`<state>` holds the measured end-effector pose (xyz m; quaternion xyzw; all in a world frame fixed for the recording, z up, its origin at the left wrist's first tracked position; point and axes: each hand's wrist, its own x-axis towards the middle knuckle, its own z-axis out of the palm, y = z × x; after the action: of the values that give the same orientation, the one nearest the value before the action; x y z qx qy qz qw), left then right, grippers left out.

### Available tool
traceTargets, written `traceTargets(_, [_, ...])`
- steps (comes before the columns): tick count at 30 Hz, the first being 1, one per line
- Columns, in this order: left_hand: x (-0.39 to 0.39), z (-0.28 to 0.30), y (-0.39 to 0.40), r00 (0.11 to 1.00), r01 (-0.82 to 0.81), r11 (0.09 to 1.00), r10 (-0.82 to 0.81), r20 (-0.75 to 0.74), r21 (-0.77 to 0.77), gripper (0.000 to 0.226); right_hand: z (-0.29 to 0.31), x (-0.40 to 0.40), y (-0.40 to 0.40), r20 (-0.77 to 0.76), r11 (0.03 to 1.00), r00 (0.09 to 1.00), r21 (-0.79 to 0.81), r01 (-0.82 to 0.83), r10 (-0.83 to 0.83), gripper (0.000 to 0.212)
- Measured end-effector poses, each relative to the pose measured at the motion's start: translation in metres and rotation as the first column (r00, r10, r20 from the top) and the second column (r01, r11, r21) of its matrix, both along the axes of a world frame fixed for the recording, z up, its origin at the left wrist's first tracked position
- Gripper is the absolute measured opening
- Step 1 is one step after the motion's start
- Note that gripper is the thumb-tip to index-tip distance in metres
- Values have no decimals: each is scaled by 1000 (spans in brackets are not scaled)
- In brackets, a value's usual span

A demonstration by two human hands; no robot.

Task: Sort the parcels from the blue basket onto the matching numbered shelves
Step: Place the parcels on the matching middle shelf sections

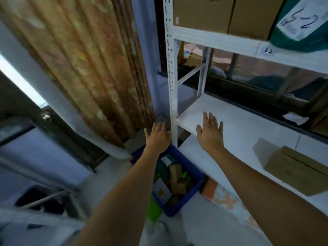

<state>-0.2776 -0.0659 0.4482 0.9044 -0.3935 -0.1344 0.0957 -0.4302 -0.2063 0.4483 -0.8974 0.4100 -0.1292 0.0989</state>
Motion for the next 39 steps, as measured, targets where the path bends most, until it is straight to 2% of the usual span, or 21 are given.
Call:
traceTargets(5, [28,-60,74,980,-142,975,163,-113,172,59,-49,37,26,-194,983,970,137,-119,144,62])
traceTargets(9, [62,-96,102,961,-157,951,209,-180,266,61,-84,73,42,-270,948,934,273,-160,235,63])
traceTargets(12, [93,-127,102,952,-120,941,199,-231,316,60,-112,100,46,-339,929,903,340,-144,264,63])
traceTargets(17, [141,-169,82,936,-94,947,189,-298,307,59,-166,142,44,-387,908,888,412,-75,248,63])
traceTargets(23, [201,-253,42,923,-39,945,159,-350,325,59,-260,195,25,-431,871,857,490,-41,283,62])
traceTargets(26, [228,-315,13,918,-18,942,148,-368,335,60,-323,222,12,-436,845,850,534,-19,295,61])
traceTargets(31, [262,-444,-33,886,7,937,157,-437,351,60,-455,263,-16,-437,836,827,544,-71,354,61])
traceTargets(35, [281,-551,-67,869,31,930,156,-470,366,62,-564,282,-32,-417,817,860,576,1,293,58])
traceTargets(37, [291,-606,-79,853,10,929,186,-488,370,66,-618,293,-35,-406,779,880,624,68,248,56])
traceTargets(39, [301,-665,-90,829,-6,926,215,-516,377,74,-667,304,-34,-375,693,904,708,137,205,55])
